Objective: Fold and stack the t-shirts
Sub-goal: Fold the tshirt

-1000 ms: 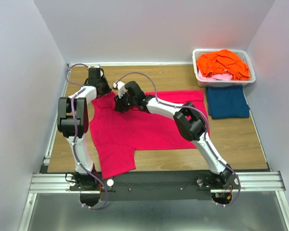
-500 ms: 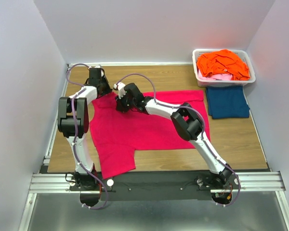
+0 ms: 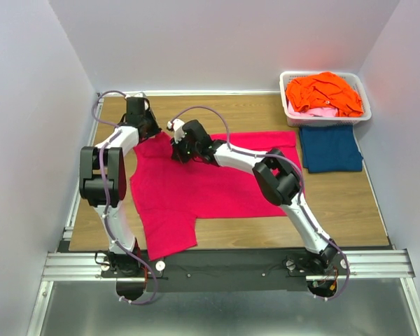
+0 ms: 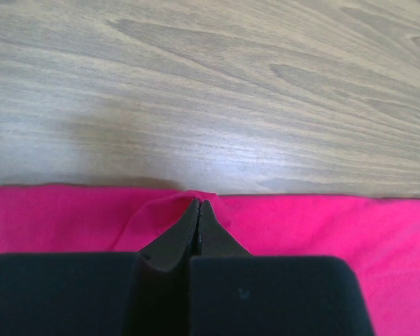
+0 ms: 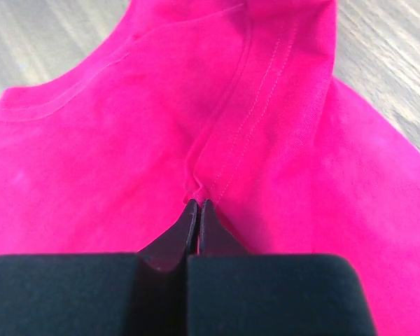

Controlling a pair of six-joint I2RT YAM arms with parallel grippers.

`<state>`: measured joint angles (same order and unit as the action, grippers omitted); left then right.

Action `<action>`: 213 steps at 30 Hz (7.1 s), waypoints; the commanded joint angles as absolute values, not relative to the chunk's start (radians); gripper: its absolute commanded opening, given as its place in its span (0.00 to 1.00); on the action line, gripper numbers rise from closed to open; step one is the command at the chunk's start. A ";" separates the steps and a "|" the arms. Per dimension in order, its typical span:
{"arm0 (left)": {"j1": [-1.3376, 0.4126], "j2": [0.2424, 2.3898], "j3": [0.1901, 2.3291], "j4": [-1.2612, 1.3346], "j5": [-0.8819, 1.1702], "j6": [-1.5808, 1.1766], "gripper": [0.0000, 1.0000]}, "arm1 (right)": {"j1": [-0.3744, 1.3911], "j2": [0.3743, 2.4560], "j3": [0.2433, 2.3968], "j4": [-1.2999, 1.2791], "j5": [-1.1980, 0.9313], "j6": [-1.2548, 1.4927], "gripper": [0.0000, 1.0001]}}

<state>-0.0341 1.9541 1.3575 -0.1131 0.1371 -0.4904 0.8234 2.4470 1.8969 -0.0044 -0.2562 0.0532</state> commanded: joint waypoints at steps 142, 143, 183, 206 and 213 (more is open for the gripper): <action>0.048 1.891 1.193 -0.173 -0.463 -0.400 0.01 | 0.121 2.051 1.316 0.018 0.074 0.531 0.40; 0.048 1.893 1.193 -0.172 -0.465 -0.400 0.01 | 0.120 2.057 1.318 0.020 0.072 0.531 0.40; 0.034 1.931 1.216 -0.195 -0.540 -0.356 0.05 | 0.109 2.031 1.348 -0.083 0.117 0.336 0.06; -0.084 1.577 1.140 -0.261 -0.473 -0.377 0.61 | 0.259 1.850 1.345 -0.138 -0.101 0.275 0.45; -0.130 1.618 1.143 -0.256 -0.325 -0.381 0.58 | 0.443 1.974 1.462 -0.092 -0.265 0.264 0.44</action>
